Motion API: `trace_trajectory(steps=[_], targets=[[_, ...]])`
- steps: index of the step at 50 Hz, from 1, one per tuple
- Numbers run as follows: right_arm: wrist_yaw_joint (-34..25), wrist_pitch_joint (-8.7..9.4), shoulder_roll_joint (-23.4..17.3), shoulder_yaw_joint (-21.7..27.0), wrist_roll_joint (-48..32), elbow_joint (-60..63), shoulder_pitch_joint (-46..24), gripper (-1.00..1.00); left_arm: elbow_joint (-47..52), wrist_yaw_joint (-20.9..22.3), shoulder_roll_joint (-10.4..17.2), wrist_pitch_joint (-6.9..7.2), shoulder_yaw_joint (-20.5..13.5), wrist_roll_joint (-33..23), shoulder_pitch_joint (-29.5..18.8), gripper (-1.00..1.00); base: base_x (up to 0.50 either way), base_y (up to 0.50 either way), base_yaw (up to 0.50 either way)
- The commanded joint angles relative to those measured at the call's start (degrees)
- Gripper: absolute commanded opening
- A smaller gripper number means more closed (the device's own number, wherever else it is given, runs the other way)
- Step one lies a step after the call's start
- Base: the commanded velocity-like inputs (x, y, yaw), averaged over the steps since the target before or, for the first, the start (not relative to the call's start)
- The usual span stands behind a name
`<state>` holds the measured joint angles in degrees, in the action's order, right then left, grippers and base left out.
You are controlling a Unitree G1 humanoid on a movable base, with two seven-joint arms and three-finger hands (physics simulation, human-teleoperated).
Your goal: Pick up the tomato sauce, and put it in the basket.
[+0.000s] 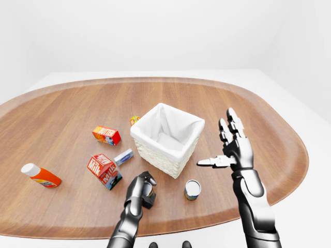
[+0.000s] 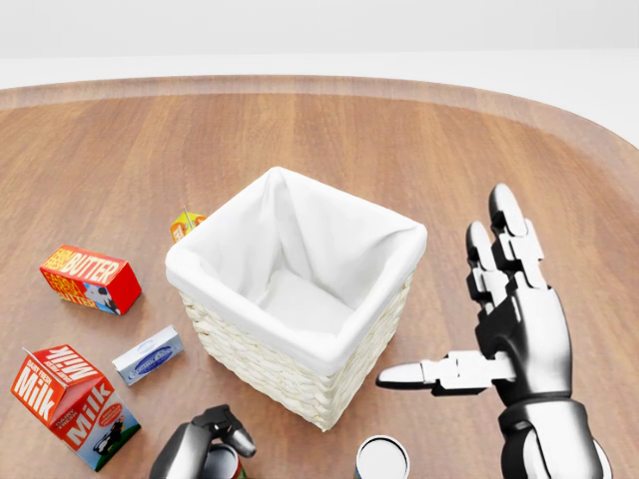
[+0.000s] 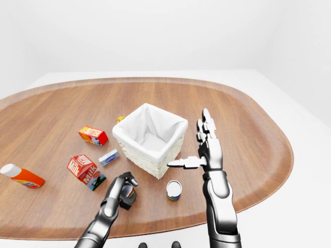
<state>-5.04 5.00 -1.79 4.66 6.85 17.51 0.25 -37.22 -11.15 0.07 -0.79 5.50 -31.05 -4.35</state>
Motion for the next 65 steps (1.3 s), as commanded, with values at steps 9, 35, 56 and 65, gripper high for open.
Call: trace_trajectory(steps=[9, 35, 56, 65], targets=[[0.1, 0.0, -0.1, 0.1, 0.1, -0.4, -0.4, 1.0, 14.1, 2.3, -0.4, 5.79, 1.6, -0.4, 4.8, -1.0, 0.0, 0.0, 0.0], [0.3, 0.0, -0.2, 0.3, 0.2, -0.4, -0.6, 1.0, 42.1, 9.2, 0.3, 5.79, 5.8, -3.1, 13.3, -1.0, 0.0, 0.0, 0.0], [0.3, 0.0, -0.1, 0.2, 0.1, -0.3, -0.5, 1.0, 50.7, 9.3, 1.6, 5.79, 8.0, -3.2, 17.5, -1.0, 0.0, 0.0, 0.0], [0.5, 0.0, -0.2, 0.3, 0.2, -0.5, -0.9, 1.0, 54.9, 10.5, 2.2, 5.79, 9.2, -3.7, 18.4, -1.0, 0.0, 0.0, 0.0]])
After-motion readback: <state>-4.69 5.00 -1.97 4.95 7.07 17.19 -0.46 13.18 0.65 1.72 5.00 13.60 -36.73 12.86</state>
